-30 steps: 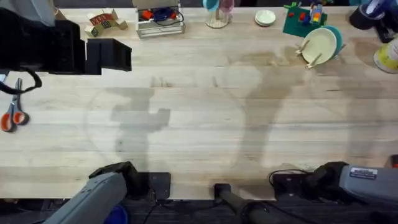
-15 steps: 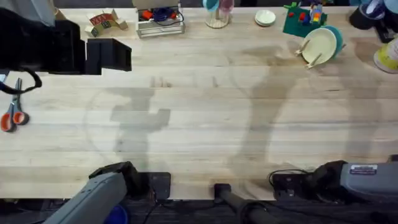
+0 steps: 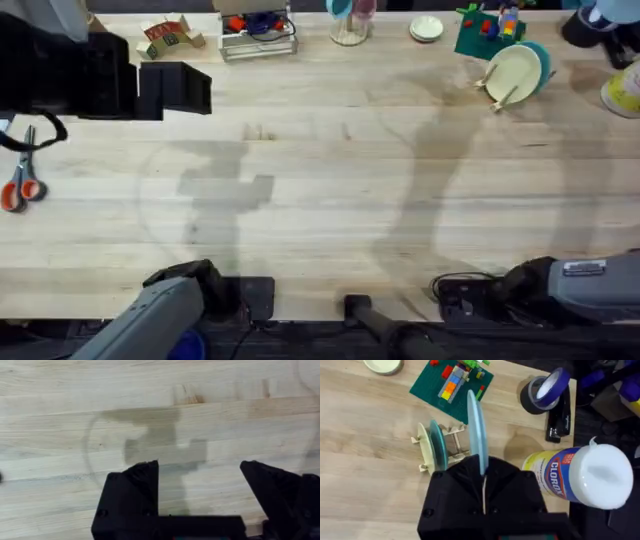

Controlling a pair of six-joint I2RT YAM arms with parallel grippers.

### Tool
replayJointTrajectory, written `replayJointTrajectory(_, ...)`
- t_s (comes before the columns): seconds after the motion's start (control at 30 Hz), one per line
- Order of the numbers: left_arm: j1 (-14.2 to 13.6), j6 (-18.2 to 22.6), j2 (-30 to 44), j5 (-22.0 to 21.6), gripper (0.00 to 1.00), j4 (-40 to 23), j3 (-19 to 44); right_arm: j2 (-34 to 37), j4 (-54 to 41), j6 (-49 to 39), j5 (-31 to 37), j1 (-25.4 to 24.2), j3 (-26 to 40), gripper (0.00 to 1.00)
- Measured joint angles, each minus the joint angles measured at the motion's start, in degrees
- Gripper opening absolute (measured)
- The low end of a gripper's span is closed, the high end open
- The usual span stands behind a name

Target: Pick up the plates from the table one by one and place each into a slot on the dish rack.

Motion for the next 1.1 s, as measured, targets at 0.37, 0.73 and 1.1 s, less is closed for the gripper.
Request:
replayJointTrajectory(0.37,0.0,0.0,0.0,0.0,0.994,0.0,0.0,0.5,0.7,0.0,0.0,0.0,0.0,0.029)
replayJointTrajectory(0.73,0.0,0.0,0.0,0.0,0.994,0.0,0.0,0.5,-0.3,0.0,0.0,0.0,0.0,0.029)
replayJointTrajectory(1.1,0.0,0.0,0.0,0.0,0.995,0.0,0.0,0.6,-1.8,0.0,0.0,0.0,0.0,0.029)
